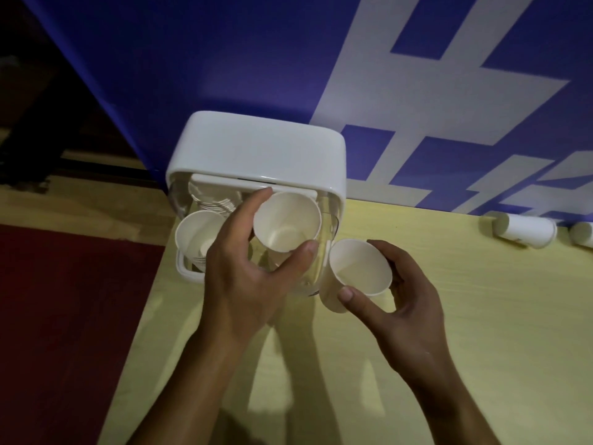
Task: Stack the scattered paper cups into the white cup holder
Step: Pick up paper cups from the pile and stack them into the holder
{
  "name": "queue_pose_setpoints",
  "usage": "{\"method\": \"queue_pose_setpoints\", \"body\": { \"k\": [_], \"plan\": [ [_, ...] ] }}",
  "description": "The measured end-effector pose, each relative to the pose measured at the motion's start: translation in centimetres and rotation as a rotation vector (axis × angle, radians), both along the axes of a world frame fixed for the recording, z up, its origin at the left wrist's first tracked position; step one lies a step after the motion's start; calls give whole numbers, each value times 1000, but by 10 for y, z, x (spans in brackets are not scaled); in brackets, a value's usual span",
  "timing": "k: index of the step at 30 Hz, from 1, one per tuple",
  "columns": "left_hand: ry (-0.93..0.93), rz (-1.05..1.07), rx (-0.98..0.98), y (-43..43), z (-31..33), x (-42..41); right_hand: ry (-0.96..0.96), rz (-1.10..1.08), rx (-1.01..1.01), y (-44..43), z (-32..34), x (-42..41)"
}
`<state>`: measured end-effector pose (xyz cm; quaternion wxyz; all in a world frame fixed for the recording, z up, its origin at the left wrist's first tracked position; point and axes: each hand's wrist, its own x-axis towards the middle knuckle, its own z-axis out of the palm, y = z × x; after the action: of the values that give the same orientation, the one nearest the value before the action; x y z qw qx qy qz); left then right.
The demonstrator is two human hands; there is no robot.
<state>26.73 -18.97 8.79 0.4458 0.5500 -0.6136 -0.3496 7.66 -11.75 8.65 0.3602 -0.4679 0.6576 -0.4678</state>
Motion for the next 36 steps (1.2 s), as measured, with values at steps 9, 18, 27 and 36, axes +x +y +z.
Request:
{"method": "queue_pose_setpoints", "body": {
  "k": [9, 18, 27, 36],
  "plan": [
    [-102, -56, 68, 0, -38, -7, -26, -13, 3, 2, -4, 0],
    [-210, -79, 133, -4, -56, -7, -19, -23, -4, -1, -4, 2],
    [-96, -77, 202, 1, -54, -1, -37, -86, -96, -11, 3, 5],
    [137, -15, 43, 10, -3, -2, -38, 7, -183, -39, 13, 43]
  ]
}}
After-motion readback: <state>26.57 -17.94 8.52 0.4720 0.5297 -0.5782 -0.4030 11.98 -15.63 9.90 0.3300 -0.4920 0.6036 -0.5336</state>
